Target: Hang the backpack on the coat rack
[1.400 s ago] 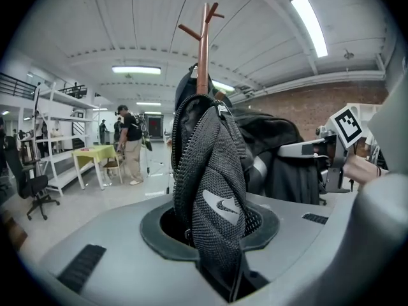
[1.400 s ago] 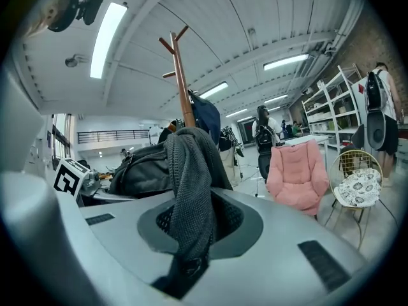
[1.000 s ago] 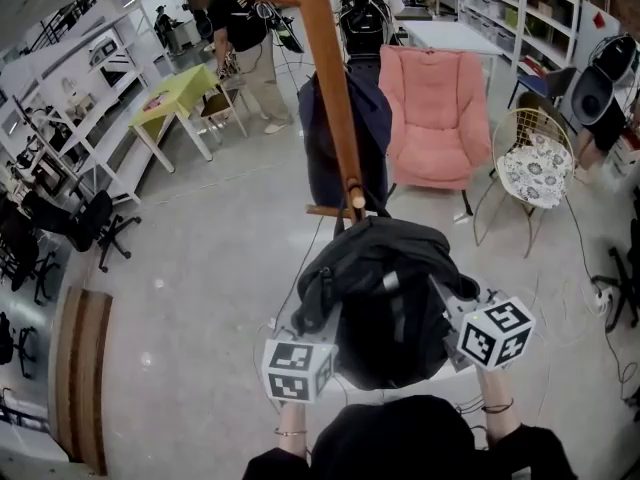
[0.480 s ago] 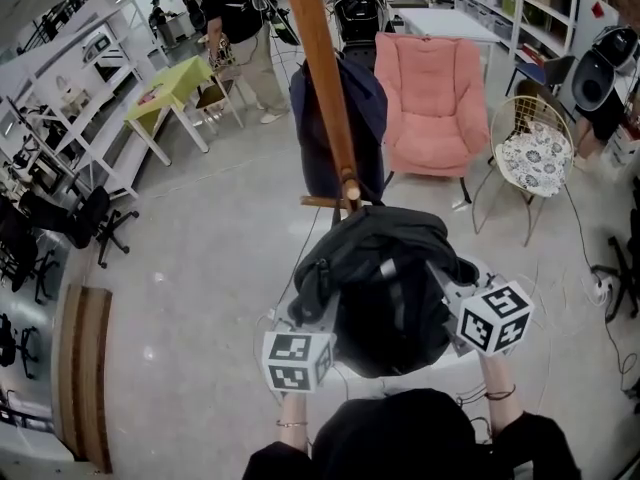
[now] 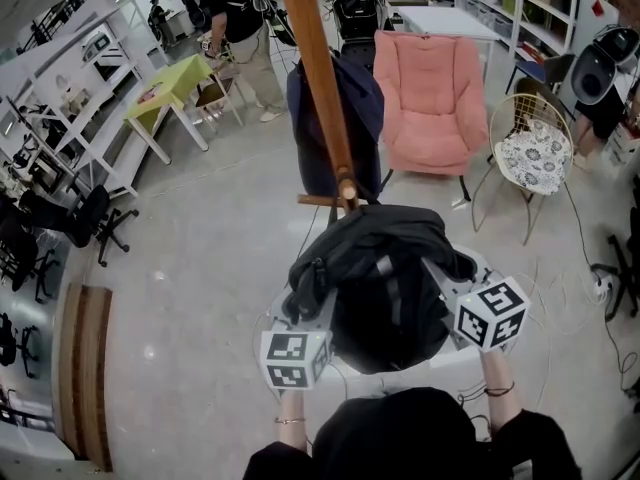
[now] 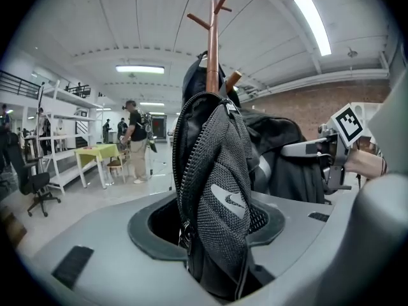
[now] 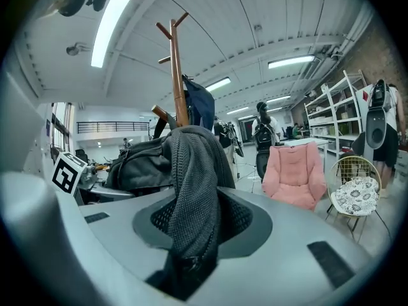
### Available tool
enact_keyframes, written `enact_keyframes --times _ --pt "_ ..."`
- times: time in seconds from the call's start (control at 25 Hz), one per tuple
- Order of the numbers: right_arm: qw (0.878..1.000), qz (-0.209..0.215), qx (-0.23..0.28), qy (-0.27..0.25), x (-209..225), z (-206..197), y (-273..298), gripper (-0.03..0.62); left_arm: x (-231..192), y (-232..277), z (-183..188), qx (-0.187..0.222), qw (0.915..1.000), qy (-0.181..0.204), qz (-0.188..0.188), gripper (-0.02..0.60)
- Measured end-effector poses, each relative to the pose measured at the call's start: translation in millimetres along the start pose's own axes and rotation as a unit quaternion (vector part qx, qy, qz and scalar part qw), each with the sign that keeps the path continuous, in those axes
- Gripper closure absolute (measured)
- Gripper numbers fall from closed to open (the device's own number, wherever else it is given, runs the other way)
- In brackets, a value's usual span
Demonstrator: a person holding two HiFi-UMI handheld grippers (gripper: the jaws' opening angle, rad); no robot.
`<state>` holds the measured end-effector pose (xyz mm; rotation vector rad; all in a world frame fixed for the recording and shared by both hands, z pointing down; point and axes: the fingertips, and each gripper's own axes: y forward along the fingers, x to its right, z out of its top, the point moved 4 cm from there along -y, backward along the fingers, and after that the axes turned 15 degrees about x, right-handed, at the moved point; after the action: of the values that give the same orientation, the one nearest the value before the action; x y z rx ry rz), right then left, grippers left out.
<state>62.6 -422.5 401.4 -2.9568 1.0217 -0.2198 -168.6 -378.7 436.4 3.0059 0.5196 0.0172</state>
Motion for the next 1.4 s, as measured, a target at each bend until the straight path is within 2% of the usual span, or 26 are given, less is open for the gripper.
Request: enact_keyframes --times 0.08,0.24,0.4,0.6,0.76,1.04,1.16,1.24,1.4 --pt "1.0 0.004 0.006 -0.008 0.6 0.5 -1.4 0.494 1.8 -0.5 -1.5 0.002 1.0 -0.001 0.003 0.366" --pt "0.999 0.001 0.02 -0.044 0.1 4.6 -5.9 0.408 0.0 -4.8 1.7 0.016 0.9996 0.019 0.014 0.337" --pt "0.999 0.012 0.03 -0.029 -4.5 5.1 -10.0 0.38 -0.9 -14.5 4.4 0.02 0.9995 0.016 0.019 0.325" --pt "0.998 0.027 0.05 -0.028 -10.0 8.6 -23.8 0.37 -1.4 -26.8 11.5 0.035 0.9989 0.015 0.027 0.318" --pt "0.997 0.037 0.065 -0.005 -12.0 15.5 -36.2 0.372 -7.6 -40.6 25.0 0.069 0.9969 -0.009 0.037 0.318" --pt "0.996 0.029 0.085 -0.003 -11.2 25.1 -54.4 0.38 -8.2 -61.0 28.5 0.074 0.9955 0.001 0.059 0.324" --pt "0.995 0.015 0.094 -0.014 -12.9 27.8 -63.8 0.43 -9.6 -72.8 28.8 0.08 0.9937 0.004 0.078 0.383" --pt "0.995 0.007 0.097 -0.022 -15.3 29.8 -69.1 0.467 -12.9 -82.5 30.1 0.085 0.9917 0.007 0.096 0.459" --pt "0.994 -0.011 0.106 -0.035 -17.3 33.7 -78.1 0.523 -13.8 -95.1 31.0 0.088 0.9892 0.012 0.116 0.505"
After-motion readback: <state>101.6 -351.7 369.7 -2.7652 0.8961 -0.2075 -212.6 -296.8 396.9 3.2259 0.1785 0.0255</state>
